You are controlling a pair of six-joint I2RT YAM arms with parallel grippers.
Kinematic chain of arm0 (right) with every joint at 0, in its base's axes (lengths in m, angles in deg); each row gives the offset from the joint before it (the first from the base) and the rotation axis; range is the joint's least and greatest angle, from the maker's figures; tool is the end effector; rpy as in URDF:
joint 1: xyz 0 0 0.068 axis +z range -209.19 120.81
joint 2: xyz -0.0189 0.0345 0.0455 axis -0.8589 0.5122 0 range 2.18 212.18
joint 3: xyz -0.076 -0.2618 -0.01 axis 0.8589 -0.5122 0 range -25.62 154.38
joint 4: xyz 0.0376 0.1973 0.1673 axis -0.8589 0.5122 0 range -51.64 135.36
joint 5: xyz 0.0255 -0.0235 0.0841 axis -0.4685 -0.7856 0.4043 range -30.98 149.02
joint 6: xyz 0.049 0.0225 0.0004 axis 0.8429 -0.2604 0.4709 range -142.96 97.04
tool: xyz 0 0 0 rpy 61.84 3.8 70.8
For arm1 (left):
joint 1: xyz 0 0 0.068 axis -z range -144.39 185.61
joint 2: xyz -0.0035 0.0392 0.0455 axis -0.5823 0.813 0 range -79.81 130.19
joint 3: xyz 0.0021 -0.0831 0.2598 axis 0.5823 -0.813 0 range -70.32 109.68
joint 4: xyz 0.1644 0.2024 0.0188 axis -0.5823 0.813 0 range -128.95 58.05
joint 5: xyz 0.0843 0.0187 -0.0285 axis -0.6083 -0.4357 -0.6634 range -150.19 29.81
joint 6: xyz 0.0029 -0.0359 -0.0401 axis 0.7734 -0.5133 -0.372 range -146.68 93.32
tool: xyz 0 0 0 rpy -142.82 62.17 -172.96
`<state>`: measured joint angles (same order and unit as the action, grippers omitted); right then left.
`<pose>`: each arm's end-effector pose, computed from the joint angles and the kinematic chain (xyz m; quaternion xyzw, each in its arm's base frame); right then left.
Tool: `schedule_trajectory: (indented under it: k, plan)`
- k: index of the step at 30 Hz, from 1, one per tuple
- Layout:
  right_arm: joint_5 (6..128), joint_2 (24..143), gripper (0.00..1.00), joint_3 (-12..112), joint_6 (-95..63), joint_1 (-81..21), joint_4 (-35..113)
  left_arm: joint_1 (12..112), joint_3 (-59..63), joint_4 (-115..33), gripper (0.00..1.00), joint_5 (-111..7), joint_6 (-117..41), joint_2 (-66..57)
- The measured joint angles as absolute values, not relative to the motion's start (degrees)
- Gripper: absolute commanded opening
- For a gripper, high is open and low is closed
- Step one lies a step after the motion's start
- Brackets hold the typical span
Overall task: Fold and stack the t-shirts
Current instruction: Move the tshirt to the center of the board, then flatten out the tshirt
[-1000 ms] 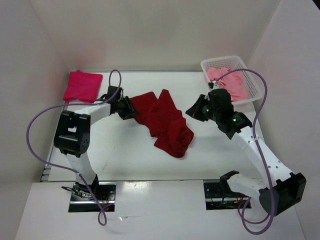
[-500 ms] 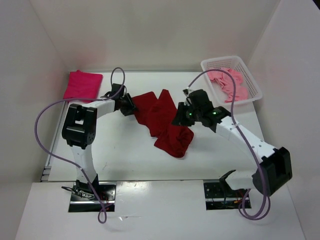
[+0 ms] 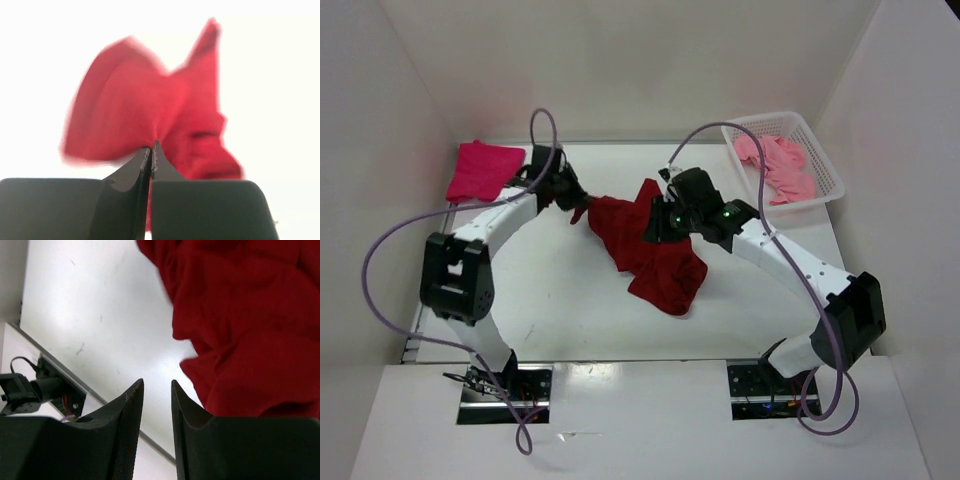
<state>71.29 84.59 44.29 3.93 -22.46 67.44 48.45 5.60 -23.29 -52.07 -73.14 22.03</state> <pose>0.2510 0.1966 0.3085 -0.1214 0.8997 0.2978 0.2951 0.3913 -0.0943 0.2463 -0.2353 0.8793 -0.2585 0.3236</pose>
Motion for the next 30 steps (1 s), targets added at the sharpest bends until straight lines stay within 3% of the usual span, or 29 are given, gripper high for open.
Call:
schedule_trajectory:
  k: [7, 10, 14, 19, 22, 28, 30]
  plan:
    - [69.23, 85.29, 0.37, 55.64, 0.61, -22.31, 68.23, 48.06, 17.57, -18.77, 0.00, -53.03, -72.70, 2.40]
    - [69.87, 85.29, 0.40, 57.98, -0.13, -22.31, 68.75, 40.39, 22.23, -13.98, 0.00, -51.48, -71.46, -4.85]
    - [72.56, 85.29, 0.41, 60.16, -0.53, -22.31, 70.06, 33.70, 38.95, -8.91, 0.00, -52.70, -69.91, -3.81]
    - [73.69, 84.75, 0.42, 61.80, -1.14, -22.31, 70.67, 40.78, 56.41, -9.80, 0.02, -50.91, -68.79, 2.80]
    - [73.63, 83.46, 0.42, 60.88, -1.18, -22.31, 70.54, 44.52, 56.24, -12.65, 0.02, -48.46, -68.81, 6.18]
    - [72.93, 79.15, 0.44, 53.34, 0.13, -22.33, 70.19, 54.42, 42.73, -18.72, 0.02, -48.07, -69.18, 20.06]
    - [72.29, 79.13, 0.44, 52.25, 0.44, -22.70, 70.22, 59.51, 39.01, -19.22, 0.15, -48.57, -70.47, 27.30]
